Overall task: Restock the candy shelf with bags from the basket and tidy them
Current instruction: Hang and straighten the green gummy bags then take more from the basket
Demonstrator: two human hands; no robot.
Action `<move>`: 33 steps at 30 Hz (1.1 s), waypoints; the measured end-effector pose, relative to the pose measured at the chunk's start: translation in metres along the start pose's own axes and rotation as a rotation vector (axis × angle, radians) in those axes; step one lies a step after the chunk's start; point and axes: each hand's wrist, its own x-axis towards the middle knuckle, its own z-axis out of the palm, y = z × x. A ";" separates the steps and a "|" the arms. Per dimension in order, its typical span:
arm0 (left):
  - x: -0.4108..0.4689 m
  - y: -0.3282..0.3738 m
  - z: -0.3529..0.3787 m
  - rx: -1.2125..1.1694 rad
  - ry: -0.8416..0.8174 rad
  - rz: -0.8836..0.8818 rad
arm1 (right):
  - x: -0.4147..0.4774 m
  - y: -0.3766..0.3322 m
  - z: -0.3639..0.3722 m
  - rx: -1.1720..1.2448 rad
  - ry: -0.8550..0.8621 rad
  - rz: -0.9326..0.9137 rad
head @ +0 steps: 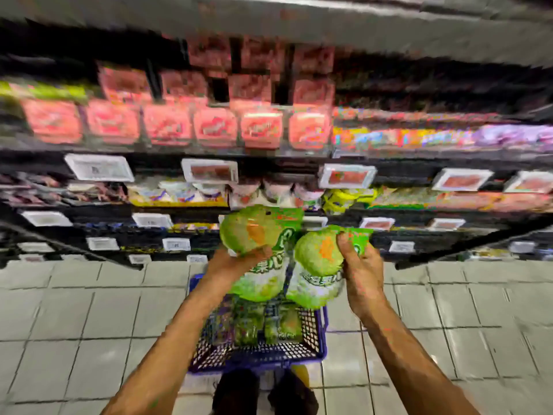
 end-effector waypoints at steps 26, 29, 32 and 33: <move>-0.222 0.442 0.098 -0.135 -0.191 1.011 | -0.097 -0.494 0.092 -0.079 0.119 -1.068; -0.226 0.464 0.110 -0.138 -0.145 1.009 | -0.088 -0.520 0.099 -0.123 0.155 -1.092; -0.222 0.479 0.117 -0.216 -0.096 0.969 | -0.074 -0.546 0.107 -0.088 0.126 -1.068; -0.220 0.484 0.118 -0.244 -0.088 0.946 | -0.069 -0.553 0.110 -0.077 0.114 -1.059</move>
